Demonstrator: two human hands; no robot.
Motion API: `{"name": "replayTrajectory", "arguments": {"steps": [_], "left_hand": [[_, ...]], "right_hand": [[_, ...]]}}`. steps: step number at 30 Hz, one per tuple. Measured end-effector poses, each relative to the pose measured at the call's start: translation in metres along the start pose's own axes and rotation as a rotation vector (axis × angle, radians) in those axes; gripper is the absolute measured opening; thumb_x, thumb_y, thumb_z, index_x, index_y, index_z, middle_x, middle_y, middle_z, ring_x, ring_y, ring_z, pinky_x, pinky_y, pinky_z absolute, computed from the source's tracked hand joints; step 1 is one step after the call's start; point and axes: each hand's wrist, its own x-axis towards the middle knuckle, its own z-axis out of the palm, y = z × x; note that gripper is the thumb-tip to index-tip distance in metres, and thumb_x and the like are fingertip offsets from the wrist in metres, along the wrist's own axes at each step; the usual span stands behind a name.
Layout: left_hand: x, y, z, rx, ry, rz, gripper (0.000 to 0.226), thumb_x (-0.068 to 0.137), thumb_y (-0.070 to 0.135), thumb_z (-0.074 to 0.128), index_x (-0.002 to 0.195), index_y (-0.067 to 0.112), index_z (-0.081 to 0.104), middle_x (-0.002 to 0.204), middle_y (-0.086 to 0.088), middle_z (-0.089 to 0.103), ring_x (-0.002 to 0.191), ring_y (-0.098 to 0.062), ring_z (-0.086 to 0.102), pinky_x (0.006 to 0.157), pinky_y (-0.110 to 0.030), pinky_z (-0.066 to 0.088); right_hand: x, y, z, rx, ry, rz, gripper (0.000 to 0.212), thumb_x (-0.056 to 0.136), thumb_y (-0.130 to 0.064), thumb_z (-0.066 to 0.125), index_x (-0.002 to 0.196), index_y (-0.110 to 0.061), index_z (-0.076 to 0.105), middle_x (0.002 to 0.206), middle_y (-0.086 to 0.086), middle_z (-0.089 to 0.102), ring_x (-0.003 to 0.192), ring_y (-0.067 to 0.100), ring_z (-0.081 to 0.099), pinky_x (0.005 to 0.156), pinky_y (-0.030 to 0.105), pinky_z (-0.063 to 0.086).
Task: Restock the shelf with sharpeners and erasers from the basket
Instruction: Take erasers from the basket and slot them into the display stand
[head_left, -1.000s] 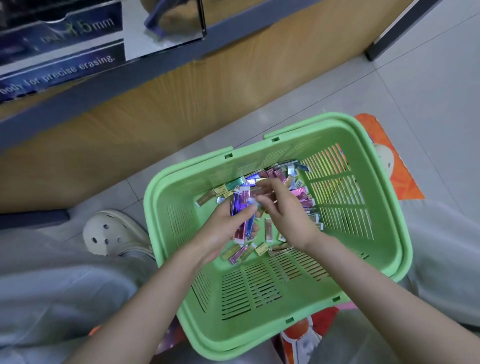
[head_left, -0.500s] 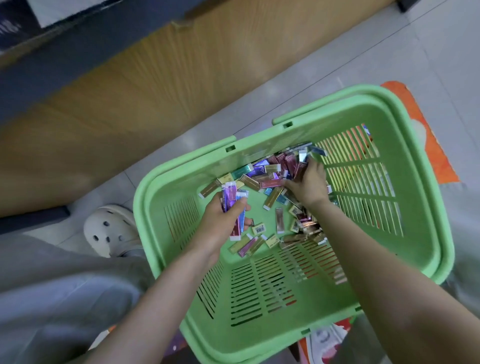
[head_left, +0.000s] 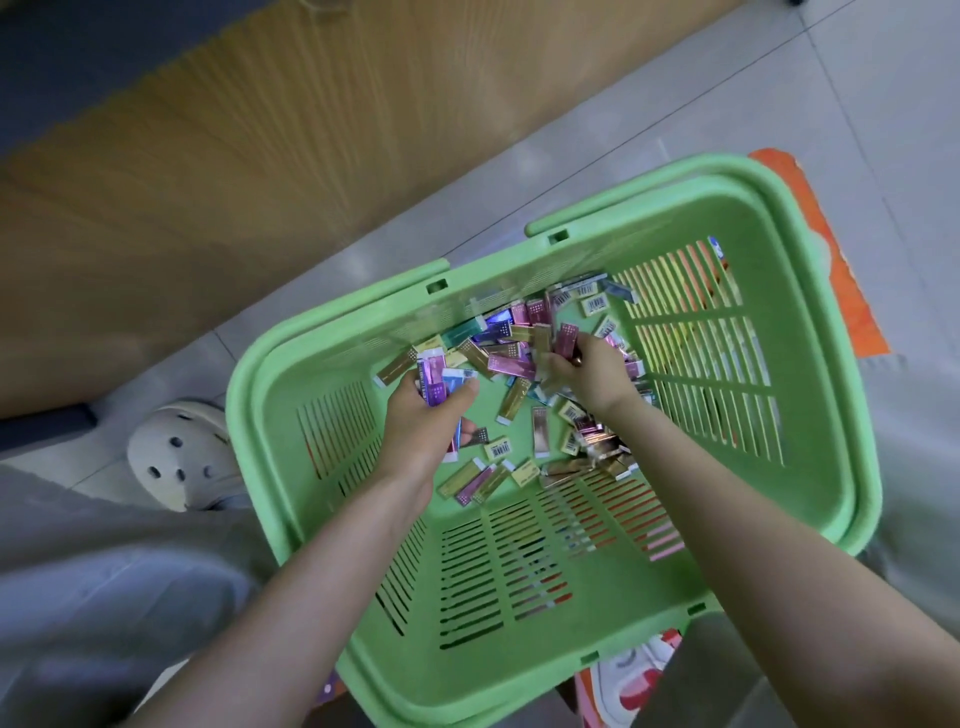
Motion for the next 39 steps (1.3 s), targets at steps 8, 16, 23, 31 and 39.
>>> {"name": "replayTrajectory", "arguments": {"steps": [8,16,23,31,39], "left_hand": [[-0.016,0.008,-0.001,0.031,-0.049,-0.08,0.019,0.095,0.023,0.055,0.109,0.01,0.059,0.105,-0.006,0.069,0.08,-0.017,0.067,0.036,-0.01,0.034],[-0.063,0.021,-0.01,-0.062,-0.304,-0.001,0.012,0.092,0.033,0.059,0.09,0.021,0.058,0.072,-0.007,0.072,0.07,-0.015,0.068,0.101,-0.037,0.037],[-0.096,0.034,-0.027,-0.075,-0.37,0.223,0.01,0.084,0.019,0.069,0.092,0.013,0.065,0.078,-0.001,0.068,0.054,-0.005,0.062,0.061,-0.021,0.048],[-0.123,0.038,-0.064,-0.501,-0.08,0.445,0.008,0.093,0.011,0.058,0.087,0.016,0.061,0.063,0.002,0.07,0.06,-0.011,0.068,0.064,-0.027,0.048],[-0.156,0.041,-0.072,-0.475,-0.226,0.437,0.007,0.088,0.009,0.064,0.086,0.013,0.069,0.085,-0.005,0.074,0.078,-0.019,0.068,0.091,-0.043,0.05]], "right_hand": [[-0.07,-0.043,-0.014,0.129,-0.112,-0.101,0.027,0.09,-0.026,0.06,0.097,0.0,0.061,0.091,0.024,0.068,0.07,0.02,0.068,0.066,0.031,0.057],[-0.121,-0.082,-0.025,0.283,0.126,-0.173,0.028,0.089,-0.021,0.063,0.095,0.007,0.064,0.095,0.034,0.062,0.066,0.015,0.052,0.07,0.031,0.053],[-0.16,-0.112,-0.022,0.308,0.207,-0.221,0.028,0.089,-0.025,0.062,0.081,0.002,0.063,0.07,0.016,0.065,0.06,0.017,0.05,0.062,0.033,0.046],[-0.207,-0.149,-0.059,0.15,0.194,-0.325,0.034,0.095,-0.034,0.051,0.089,-0.001,0.057,0.077,0.007,0.048,0.069,0.017,0.046,0.067,0.024,0.044],[-0.247,-0.167,-0.04,0.008,-0.011,-0.417,0.021,0.093,-0.03,0.057,0.094,-0.011,0.066,0.083,0.011,0.057,0.07,0.019,0.046,0.063,0.028,0.038]]}}
